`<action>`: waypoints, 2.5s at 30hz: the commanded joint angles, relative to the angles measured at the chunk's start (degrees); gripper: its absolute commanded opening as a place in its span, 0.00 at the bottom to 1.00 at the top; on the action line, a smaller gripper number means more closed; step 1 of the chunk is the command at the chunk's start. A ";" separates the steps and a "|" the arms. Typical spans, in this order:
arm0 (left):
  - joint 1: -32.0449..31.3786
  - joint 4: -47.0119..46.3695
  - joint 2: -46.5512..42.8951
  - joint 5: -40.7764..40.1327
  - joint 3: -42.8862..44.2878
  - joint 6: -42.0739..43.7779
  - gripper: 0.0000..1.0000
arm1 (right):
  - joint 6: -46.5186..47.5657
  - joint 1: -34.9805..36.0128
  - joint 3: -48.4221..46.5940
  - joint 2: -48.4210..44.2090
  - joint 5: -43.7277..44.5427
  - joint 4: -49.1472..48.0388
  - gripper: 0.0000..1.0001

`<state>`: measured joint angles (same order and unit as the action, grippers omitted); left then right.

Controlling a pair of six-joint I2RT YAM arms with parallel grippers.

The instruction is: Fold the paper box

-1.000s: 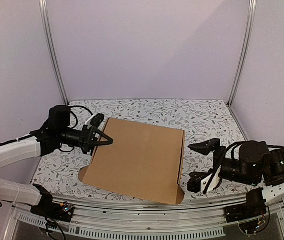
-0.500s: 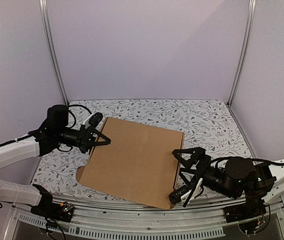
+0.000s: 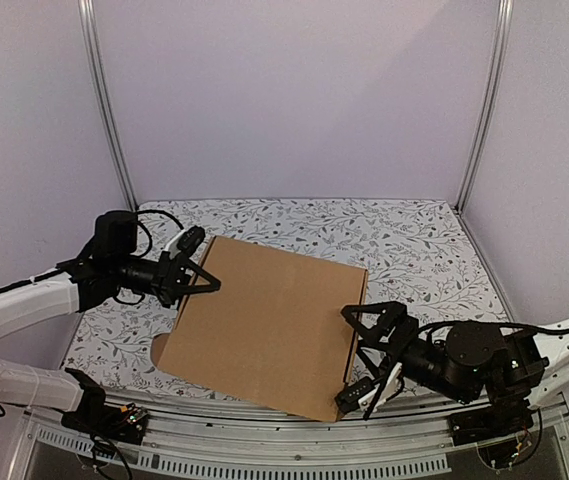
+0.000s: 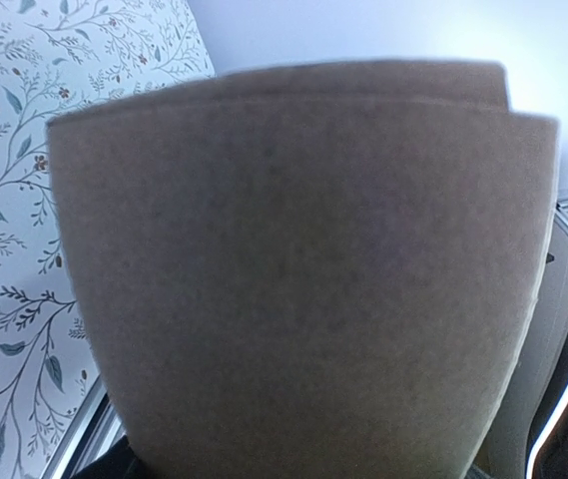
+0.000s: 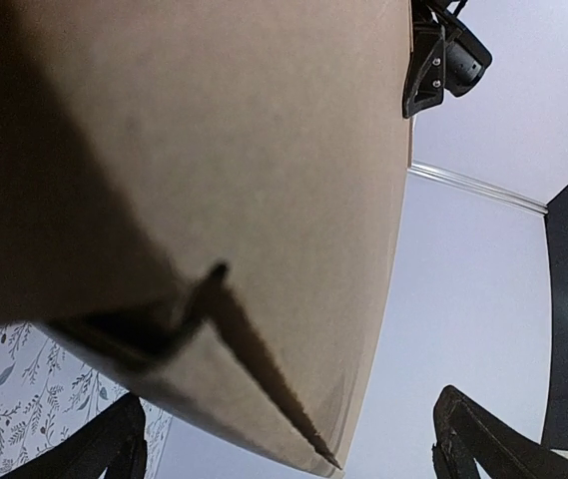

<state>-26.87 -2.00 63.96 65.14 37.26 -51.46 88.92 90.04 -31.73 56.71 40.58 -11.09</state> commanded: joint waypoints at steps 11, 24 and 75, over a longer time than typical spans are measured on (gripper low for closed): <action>-0.55 1.02 -1.34 5.74 0.40 2.69 0.36 | -3.74 6.22 0.50 -5.81 4.82 2.17 0.99; -0.67 0.89 1.16 12.75 1.24 6.31 0.35 | 2.67 12.38 -1.39 -10.14 2.54 11.00 0.99; -4.92 4.92 6.09 12.19 3.62 13.59 0.50 | 4.65 16.94 -3.78 1.57 1.74 -3.38 0.53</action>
<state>-32.10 3.73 69.54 80.27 39.94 -39.03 95.29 106.50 -35.35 58.37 40.66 -10.96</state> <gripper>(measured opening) 0.605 0.617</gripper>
